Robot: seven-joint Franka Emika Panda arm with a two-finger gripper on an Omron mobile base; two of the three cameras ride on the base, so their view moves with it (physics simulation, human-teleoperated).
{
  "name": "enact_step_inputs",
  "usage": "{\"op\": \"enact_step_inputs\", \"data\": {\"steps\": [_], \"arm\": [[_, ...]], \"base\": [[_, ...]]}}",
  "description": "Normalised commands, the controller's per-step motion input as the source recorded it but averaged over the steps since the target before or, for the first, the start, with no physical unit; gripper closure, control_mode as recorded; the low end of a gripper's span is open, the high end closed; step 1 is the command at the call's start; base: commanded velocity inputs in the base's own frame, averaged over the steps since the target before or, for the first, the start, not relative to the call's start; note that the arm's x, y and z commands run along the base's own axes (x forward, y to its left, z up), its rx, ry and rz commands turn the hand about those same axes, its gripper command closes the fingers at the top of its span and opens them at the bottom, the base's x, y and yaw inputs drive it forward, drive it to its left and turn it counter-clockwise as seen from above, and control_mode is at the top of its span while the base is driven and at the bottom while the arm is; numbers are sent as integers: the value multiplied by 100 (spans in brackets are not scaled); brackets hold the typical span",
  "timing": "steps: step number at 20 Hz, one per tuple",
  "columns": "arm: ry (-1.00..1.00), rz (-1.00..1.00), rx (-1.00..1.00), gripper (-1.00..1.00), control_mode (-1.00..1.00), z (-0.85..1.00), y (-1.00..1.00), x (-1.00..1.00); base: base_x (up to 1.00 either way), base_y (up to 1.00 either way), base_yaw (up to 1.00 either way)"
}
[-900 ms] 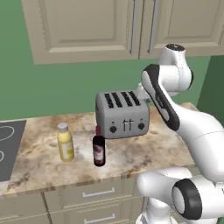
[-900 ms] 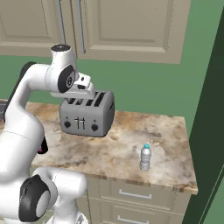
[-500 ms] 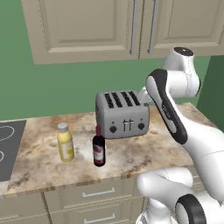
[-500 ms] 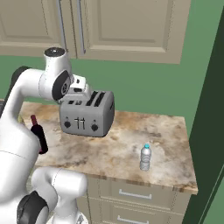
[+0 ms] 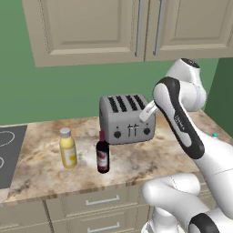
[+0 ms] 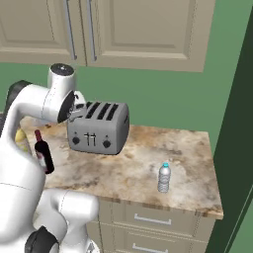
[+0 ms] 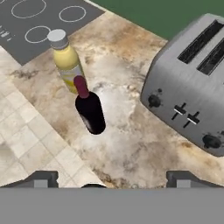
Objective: Place the drinks on the dining counter in a tight cluster.
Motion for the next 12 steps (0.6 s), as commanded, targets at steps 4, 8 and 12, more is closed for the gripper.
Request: {"op": "enact_step_inputs", "data": {"steps": [4,8,12], "arm": [[-4,60,11,-100,-100,-36,27,4],[-9,59,11,-100,-100,-40,15,15],[-12,48,12,-100,-100,-47,22,10]], "base": [[0,0,0],[0,0,0],[0,0,0]]}}
